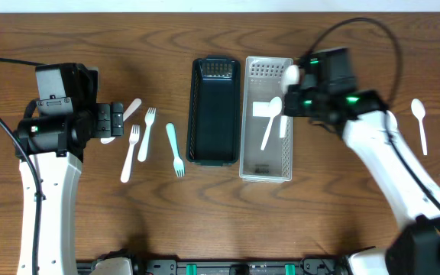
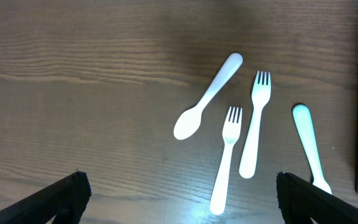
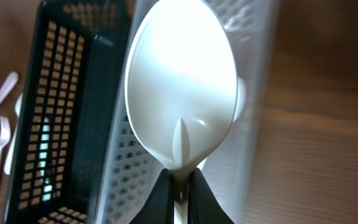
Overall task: Pack container
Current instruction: 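Grasp another white spoon with the right gripper and carry it to the clear tray, then grasp a third white spoon with the right gripper and place it in the clear tray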
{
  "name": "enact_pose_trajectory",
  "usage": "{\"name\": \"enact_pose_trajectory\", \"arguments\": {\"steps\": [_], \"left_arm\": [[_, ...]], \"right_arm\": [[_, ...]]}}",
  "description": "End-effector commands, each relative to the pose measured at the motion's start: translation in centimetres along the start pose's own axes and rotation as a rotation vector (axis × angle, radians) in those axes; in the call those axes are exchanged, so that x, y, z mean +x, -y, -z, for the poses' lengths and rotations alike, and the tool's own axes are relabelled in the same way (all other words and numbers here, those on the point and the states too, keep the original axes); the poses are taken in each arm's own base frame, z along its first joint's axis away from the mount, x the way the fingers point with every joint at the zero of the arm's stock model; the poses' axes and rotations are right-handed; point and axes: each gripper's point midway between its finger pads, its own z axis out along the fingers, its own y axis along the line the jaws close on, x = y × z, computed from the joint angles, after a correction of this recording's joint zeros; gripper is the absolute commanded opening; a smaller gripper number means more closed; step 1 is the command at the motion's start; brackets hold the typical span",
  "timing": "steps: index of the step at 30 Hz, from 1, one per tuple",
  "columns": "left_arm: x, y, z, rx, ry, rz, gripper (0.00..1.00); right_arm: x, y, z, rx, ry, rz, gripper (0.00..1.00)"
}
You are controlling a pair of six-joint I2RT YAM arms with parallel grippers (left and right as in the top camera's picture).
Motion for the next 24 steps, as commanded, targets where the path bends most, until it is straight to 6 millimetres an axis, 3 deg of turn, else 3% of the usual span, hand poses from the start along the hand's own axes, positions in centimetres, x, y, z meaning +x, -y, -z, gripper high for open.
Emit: {"name": "enact_pose_trajectory", "arguments": {"steps": [1, 2, 3, 5, 7, 11, 14, 17, 19, 21, 24], "left_arm": [[-0.4, -0.4, 0.5, -0.013, 0.014, -0.006, 0.98], [-0.4, -0.4, 0.5, -0.013, 0.014, -0.006, 0.98], [-0.3, -0.4, 0.5, -0.012, 0.013, -0.006, 0.98], [-0.2, -0.4, 0.5, -0.012, 0.008, -0.007, 0.98], [-0.2, -0.4, 0.5, -0.012, 0.007, -0.007, 0.98], [-0.2, -0.4, 0.5, -0.012, 0.007, -0.007, 0.98], [-0.2, -0.4, 0.5, -0.012, 0.007, -0.007, 0.98], [-0.2, -0.4, 0.5, -0.012, 0.007, -0.007, 0.98], [-0.2, -0.4, 0.5, -0.012, 0.007, -0.007, 0.98], [-0.2, -0.4, 0.5, -0.012, 0.008, -0.007, 0.98], [-0.2, -0.4, 0.5, -0.012, 0.008, -0.007, 0.98]], "right_arm": [[2.5, 0.7, -4.3, 0.106, -0.083, -0.100, 0.01], [3.0, 0.9, -5.2, 0.122, -0.099, -0.106, 0.01], [3.3, 1.0, -6.1, 0.125, -0.113, -0.104, 0.10], [3.8, 0.7, -7.7, 0.091, -0.141, -0.082, 0.49], [3.6, 0.2, -8.0, 0.046, -0.140, -0.027, 0.62], [0.8, 0.6, -5.9, 0.033, -0.055, -0.034, 0.69], [-3.1, 2.7, -1.7, 0.041, 0.070, -0.032, 0.70], [-5.8, 7.2, 3.1, 0.106, 0.181, -0.041, 0.73], [-6.2, 11.8, 5.7, 0.203, 0.211, -0.068, 0.75], [-5.5, 15.9, 7.2, 0.285, 0.189, -0.090, 0.76], [-2.7, 21.4, 8.1, 0.367, 0.080, -0.057, 0.68]]}}
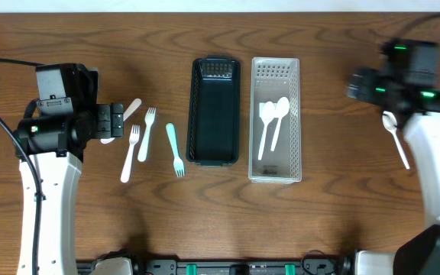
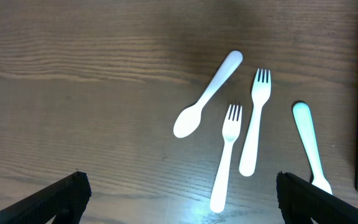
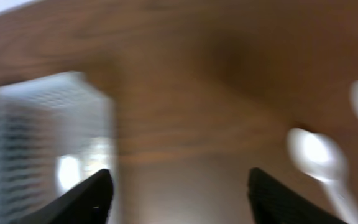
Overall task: Pack container
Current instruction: 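Grasp a third white spoon with the right gripper and place it in the clear tray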
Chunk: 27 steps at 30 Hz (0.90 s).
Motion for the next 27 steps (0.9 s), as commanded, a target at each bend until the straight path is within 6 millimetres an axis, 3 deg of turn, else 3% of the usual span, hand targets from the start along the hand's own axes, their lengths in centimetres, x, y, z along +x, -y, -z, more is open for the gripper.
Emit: {"name": "enact_pose_trajectory", "arguments": {"steps": [1, 4, 9, 13, 23, 27], "left_arm": [[-0.4, -0.4, 0.5, -0.013, 0.014, -0.006, 0.98], [-0.4, -0.4, 0.5, -0.013, 0.015, -0.006, 0.98], [-0.4, -0.4, 0.5, -0.013, 0.014, -0.006, 0.98], [-0.4, -0.4, 0.5, -0.013, 0.014, -0.006, 0.98], [-0.3, -0.4, 0.5, -0.012, 0.009, -0.007, 0.98], [-0.1, -0.4, 0.5, -0.011, 0.004, -0.007, 0.98]], "right_arm": [[2.5, 5.4, -1.3, 0.082, -0.115, 0.139, 0.68], [5.1, 9.1, -2.8, 0.107, -0.234, 0.184, 0.69], [7.9, 12.3, -5.0, 0.133, -0.364, 0.231, 0.64], [8.4, 15.6, -6.5, 0.269, -0.402, 0.252, 0.66], [11.2, 16.8, -10.4, 0.219, -0.477, 0.224, 0.62], [12.5, 17.0, -11.4, 0.210, -0.517, 0.217, 0.53]]}}
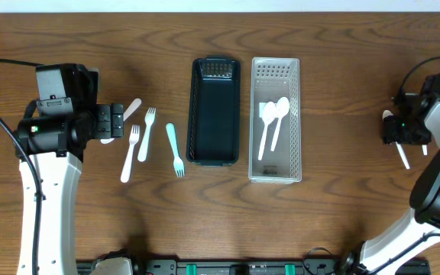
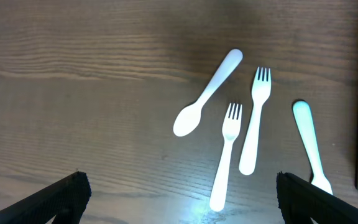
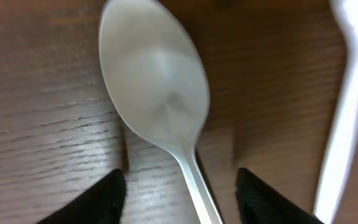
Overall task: Pack container
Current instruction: 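Grasp a third white spoon with the right gripper and place it in the clear tray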
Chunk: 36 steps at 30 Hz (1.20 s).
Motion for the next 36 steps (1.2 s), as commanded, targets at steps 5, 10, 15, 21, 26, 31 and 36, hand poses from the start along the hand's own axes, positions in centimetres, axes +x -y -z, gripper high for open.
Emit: {"name": "enact_pose_trajectory", "arguments": {"steps": [5, 10, 15, 21, 26, 31, 36], "left_arm": [[-0.1, -0.4, 0.5, -0.011, 0.002, -0.008, 0.98], [-0.1, -0.4, 0.5, -0.011, 0.002, -0.008, 0.98], [-0.1, -0.4, 0.5, -0.011, 0.003, -0.007, 0.98], [-0.1, -0.4, 0.5, -0.011, 0.003, -0.007, 0.98], [-0.1, -0.4, 0.5, -0.011, 0.002, -0.008, 0.98], [0.0, -0.4, 0.5, -0.010, -0.002, -0.008, 0.98], [0.0, -0.3, 0.5, -0.010, -0.002, -0.008, 0.98]], "right_arm": [[0.9, 0.0, -1.6, -0.011, -0.044, -0.045, 0.35], [1.1, -0.6, -1.5, -0.034, -0.053, -0.123, 0.01], [1.1, -1.6, -0.9, -0.060, -0.065, -0.218, 0.01], [-3.6, -7.1, 7.2, -0.363, 0.044, -0.330, 0.01], [-6.7, -13.1, 15.4, -0.492, 0.183, -0.289, 0.01], [-6.6, -21.7, 19.5, -0.543, 0.230, -0.180, 0.01], [-5.2, -27.3, 16.8, -0.315, 0.231, -0.114, 0.01]]}}
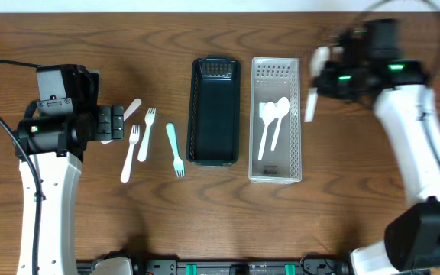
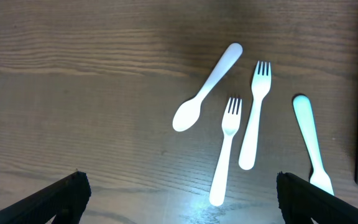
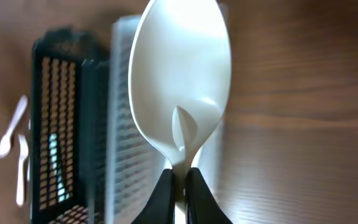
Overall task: Pack container
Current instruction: 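Grasp a third white spoon with the right gripper and place it in the clear tray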
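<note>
My right gripper (image 3: 180, 186) is shut on the handle of a white spoon (image 3: 182, 74), whose bowl sticks out ahead of the fingers. In the overhead view that spoon (image 1: 310, 105) hangs just off the right edge of the clear basket (image 1: 293, 114), with the right gripper (image 1: 328, 76) above it. Two white spoons (image 1: 270, 122) lie in the clear basket. The black basket (image 1: 215, 111) beside it shows nothing inside. My left gripper (image 2: 182, 199) stands open above the table, short of a white spoon (image 2: 207, 87), two white forks (image 2: 253, 115) and a teal fork (image 2: 307, 134).
The two baskets stand side by side at the table's middle. In the overhead view the loose utensils (image 1: 145, 134) lie between the left gripper (image 1: 117, 122) and the black basket. The right arm (image 1: 418, 137) crosses the right side of the table.
My right gripper was open around a spoon lying at the far right of the table. Now it is shut on that spoon beside the clear basket. The left arm has not moved.
First my right gripper held a spoon over the clear basket, which had one spoon in it. Then two spoons lay in the basket and the gripper was open out to the right. It then straddled another spoon, which it now holds by the basket.
</note>
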{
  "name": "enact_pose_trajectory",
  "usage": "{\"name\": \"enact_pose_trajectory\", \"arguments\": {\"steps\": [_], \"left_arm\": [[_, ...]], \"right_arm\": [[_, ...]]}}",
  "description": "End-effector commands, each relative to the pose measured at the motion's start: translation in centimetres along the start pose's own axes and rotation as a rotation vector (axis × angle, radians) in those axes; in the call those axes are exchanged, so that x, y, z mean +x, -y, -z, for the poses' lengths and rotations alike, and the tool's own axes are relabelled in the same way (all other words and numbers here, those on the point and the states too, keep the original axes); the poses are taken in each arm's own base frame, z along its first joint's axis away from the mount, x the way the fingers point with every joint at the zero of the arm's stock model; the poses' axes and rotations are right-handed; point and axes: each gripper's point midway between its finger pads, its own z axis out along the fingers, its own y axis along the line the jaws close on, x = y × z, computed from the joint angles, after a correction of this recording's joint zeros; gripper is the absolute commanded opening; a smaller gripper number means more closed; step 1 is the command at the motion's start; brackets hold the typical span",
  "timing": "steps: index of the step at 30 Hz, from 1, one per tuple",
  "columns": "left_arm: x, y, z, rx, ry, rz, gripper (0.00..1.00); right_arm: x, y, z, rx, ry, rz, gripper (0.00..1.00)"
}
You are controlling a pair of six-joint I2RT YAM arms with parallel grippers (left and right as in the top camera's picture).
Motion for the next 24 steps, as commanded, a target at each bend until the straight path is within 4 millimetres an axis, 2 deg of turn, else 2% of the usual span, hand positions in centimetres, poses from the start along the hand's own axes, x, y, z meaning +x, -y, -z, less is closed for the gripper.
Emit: {"name": "enact_pose_trajectory", "arguments": {"steps": [1, 6, 8, 10, 11, 12, 13, 15, 16, 18, 20, 22, 24], "left_arm": [[-0.4, -0.4, 0.5, -0.013, 0.014, -0.006, 0.98], [-0.4, -0.4, 0.5, -0.013, 0.014, -0.006, 0.98], [-0.4, -0.4, 0.5, -0.013, 0.014, -0.006, 0.98], [-0.4, -0.4, 0.5, -0.013, 0.014, -0.006, 0.98], [-0.4, -0.4, 0.5, -0.013, 0.014, -0.006, 0.98], [-0.4, -0.4, 0.5, -0.013, 0.014, -0.006, 0.98], [-0.4, -0.4, 0.5, -0.013, 0.014, -0.006, 0.98], [-0.4, -0.4, 0.5, -0.013, 0.014, -0.006, 0.98], [-0.4, -0.4, 0.5, -0.013, 0.014, -0.006, 0.98], [-0.4, -0.4, 0.5, -0.013, 0.014, -0.006, 0.98], [-0.4, -0.4, 0.5, -0.013, 0.014, -0.006, 0.98], [-0.4, -0.4, 0.5, -0.013, 0.014, -0.006, 0.98], [-0.4, -0.4, 0.5, -0.013, 0.014, -0.006, 0.98]], "right_arm": [[2.0, 0.6, -3.8, 0.217, -0.022, -0.045, 0.01], [4.2, -0.1, -9.1, 0.287, -0.092, 0.031, 0.01], [5.0, 0.0, -10.7, 0.294, -0.122, 0.048, 0.01], [5.5, 0.3, -11.6, 0.302, -0.146, 0.068, 0.26], [5.4, 0.3, -11.6, 0.299, -0.145, 0.086, 0.44], [5.1, 0.2, -11.4, 0.295, -0.139, 0.109, 0.55], [4.5, 0.1, -10.9, 0.289, -0.127, 0.128, 0.64], [2.9, -0.2, -9.4, 0.281, -0.083, 0.180, 0.69], [1.7, 0.0, -8.1, 0.299, -0.040, 0.199, 0.70], [-1.1, 1.3, -4.9, 0.374, 0.068, 0.194, 0.79], [-3.7, 3.4, -1.4, 0.451, 0.178, 0.153, 0.88], [-5.8, 6.3, 2.3, 0.519, 0.267, 0.105, 0.91], [-7.0, 9.8, 5.0, 0.573, 0.307, 0.070, 0.91]]}}
